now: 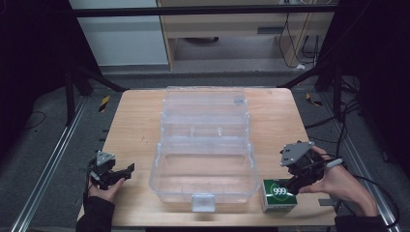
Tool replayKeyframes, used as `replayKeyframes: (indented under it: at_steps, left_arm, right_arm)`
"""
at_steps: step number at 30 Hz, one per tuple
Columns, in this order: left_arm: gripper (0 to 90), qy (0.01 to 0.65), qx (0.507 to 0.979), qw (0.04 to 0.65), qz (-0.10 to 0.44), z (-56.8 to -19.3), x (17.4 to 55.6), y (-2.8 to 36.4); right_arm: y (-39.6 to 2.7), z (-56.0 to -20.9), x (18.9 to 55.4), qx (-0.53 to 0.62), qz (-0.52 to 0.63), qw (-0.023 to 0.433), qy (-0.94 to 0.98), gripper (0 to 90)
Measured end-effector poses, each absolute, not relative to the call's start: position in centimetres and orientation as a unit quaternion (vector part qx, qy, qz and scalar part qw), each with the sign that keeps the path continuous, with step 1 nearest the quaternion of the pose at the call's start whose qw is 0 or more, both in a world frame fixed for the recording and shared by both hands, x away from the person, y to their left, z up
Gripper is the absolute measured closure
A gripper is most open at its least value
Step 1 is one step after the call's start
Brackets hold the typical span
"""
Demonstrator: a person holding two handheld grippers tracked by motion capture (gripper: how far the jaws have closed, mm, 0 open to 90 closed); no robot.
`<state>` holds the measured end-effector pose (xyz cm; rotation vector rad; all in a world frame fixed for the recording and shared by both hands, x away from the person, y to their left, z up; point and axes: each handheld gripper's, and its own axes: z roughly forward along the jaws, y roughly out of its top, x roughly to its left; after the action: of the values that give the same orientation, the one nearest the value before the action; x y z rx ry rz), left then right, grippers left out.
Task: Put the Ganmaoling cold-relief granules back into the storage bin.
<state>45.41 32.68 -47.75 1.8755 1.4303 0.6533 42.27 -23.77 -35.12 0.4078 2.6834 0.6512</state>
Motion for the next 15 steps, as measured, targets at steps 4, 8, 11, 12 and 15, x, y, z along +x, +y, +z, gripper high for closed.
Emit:
replayKeyframes:
  at_steps: [4,8,11,12,15]
  left_arm:
    - [20.3,0.549,0.721,0.340,0.251,-47.8,45.4,32.7]
    - [20.3,0.549,0.721,0.340,0.251,-47.8,45.4,32.7]
    - [20.3,0.549,0.721,0.340,0.251,-47.8,45.4,32.7]
    - [20.3,0.549,0.721,0.340,0.251,-47.8,45.4,32.7]
    - [20.3,0.549,0.721,0.340,0.251,-47.8,45.4,32.7]
  right_arm:
    - [-23.6,-35.6,42.1,0.138,0.211,0.157,0.955,8.6]
    - [-23.4,-36.2,41.9,0.135,0.197,0.140,0.961,7.8]
    - [-23.3,-36.6,41.7,0.134,0.190,0.130,0.964,6.8]
    - [-23.3,-36.8,41.7,0.131,0.188,0.129,0.965,6.8]
    - [-23.2,-37.0,41.6,0.127,0.184,0.125,0.967,5.9]
